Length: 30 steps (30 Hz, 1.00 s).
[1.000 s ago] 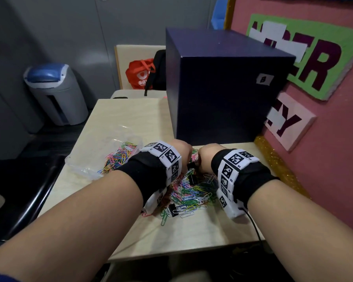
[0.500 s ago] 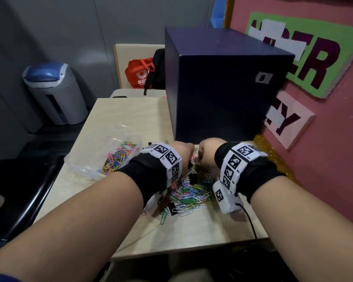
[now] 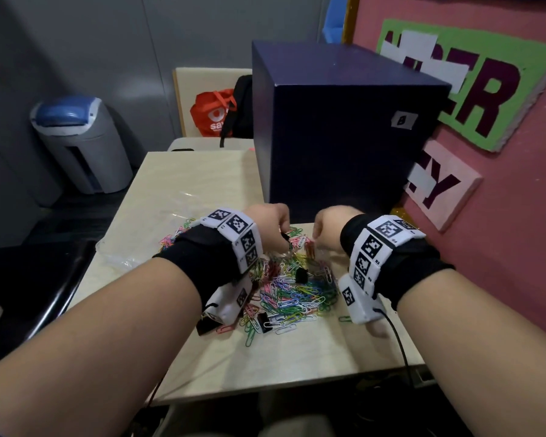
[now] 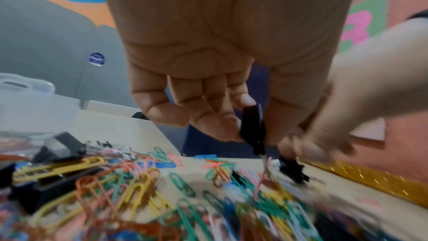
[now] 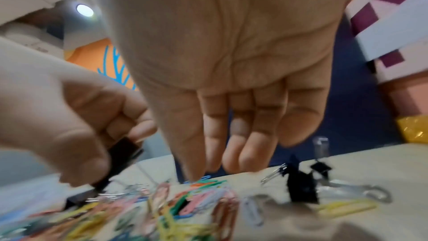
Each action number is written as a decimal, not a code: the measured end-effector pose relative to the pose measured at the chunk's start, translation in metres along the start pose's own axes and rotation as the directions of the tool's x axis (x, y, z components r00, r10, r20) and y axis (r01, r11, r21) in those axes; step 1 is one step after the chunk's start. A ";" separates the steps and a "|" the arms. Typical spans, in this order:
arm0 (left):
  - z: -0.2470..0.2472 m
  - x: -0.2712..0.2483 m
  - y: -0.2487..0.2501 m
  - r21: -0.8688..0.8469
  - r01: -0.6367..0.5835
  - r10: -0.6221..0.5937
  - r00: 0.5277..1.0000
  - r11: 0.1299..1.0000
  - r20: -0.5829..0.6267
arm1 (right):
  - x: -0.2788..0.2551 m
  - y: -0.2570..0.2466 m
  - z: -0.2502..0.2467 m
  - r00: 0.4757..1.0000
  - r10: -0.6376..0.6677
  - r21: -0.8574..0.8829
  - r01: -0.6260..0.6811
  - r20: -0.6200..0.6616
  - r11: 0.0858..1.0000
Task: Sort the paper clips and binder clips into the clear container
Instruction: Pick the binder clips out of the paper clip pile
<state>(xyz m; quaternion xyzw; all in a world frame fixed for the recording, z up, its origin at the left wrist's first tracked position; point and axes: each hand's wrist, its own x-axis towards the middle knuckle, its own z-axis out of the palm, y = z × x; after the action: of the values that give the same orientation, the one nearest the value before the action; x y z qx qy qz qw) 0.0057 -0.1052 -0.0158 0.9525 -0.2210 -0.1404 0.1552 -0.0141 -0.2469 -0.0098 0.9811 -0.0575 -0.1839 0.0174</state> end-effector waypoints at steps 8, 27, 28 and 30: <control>-0.013 -0.005 -0.010 0.014 0.087 -0.085 0.991 0.996 -0.100 | -0.005 -0.035 0.018 0.964 -0.149 -0.222 0.198 0.218 0.955; -0.019 -0.010 -0.008 -0.014 0.015 -0.017 0.990 1.000 -0.137 | 0.010 -0.009 -0.001 0.996 -0.010 -0.101 0.001 -0.092 0.995; -0.019 -0.010 -0.009 0.004 0.016 -0.015 0.989 1.000 -0.146 | 0.010 -0.014 -0.001 0.998 -0.054 -0.092 0.051 -0.034 0.994; -0.018 -0.010 -0.011 0.016 0.026 -0.024 0.989 1.000 -0.146 | 0.012 -0.028 -0.002 0.989 -0.116 -0.084 0.123 0.090 0.989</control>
<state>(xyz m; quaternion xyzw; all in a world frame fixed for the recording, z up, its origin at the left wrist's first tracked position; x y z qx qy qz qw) 0.0076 -0.0865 -0.0012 0.9643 -0.1984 -0.0706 0.1604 0.0007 -0.2206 -0.0134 0.9723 0.0091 -0.2284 0.0479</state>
